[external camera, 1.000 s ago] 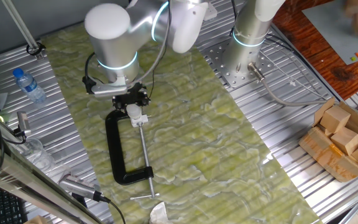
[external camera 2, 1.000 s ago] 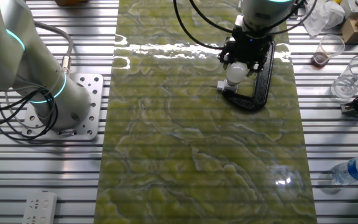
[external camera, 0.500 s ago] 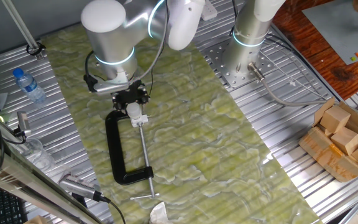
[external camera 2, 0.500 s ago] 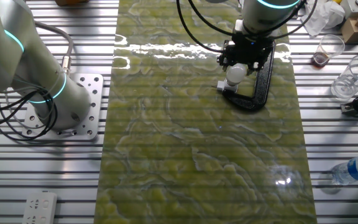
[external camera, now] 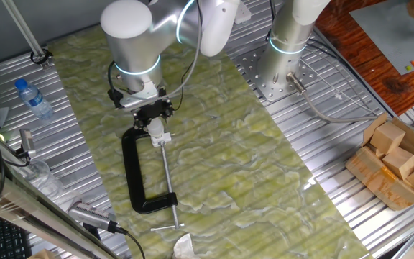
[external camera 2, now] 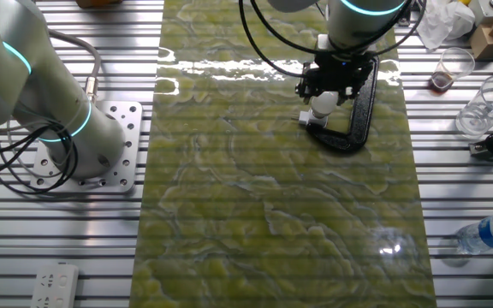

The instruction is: Install the light bulb by rotating it

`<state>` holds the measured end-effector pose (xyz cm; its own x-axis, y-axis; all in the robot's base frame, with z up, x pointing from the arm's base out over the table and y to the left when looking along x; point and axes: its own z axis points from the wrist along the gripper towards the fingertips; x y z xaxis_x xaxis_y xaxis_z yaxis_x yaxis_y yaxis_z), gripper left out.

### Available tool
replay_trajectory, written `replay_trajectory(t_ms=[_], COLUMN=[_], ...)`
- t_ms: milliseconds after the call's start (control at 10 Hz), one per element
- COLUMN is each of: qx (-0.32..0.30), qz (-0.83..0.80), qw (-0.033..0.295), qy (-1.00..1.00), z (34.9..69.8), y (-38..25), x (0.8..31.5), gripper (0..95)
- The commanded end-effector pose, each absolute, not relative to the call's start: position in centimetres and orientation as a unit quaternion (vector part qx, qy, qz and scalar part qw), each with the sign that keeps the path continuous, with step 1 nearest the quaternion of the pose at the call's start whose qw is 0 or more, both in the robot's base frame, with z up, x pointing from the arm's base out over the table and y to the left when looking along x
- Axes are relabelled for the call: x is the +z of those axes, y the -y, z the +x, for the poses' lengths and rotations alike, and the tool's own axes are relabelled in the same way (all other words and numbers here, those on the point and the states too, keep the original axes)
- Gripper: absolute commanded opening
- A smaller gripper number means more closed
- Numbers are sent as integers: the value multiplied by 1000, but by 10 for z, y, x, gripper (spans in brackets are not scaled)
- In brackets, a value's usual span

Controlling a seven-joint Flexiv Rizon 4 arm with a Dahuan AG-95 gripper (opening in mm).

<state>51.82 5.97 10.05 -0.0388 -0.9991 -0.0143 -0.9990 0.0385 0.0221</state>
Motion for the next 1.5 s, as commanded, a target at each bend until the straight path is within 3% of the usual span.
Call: replay_trajectory(t_ms=[100, 400, 700, 1500], qx=[-12, -13, -14, -8], qz=[693, 690, 683, 622], qw=[3, 2, 1, -2], qy=[721, 724, 730, 783], z=[518, 518, 518, 519], y=[-60, -60, -60, -60], x=[99, 96, 96, 97], gripper=[570, 570, 0, 0])
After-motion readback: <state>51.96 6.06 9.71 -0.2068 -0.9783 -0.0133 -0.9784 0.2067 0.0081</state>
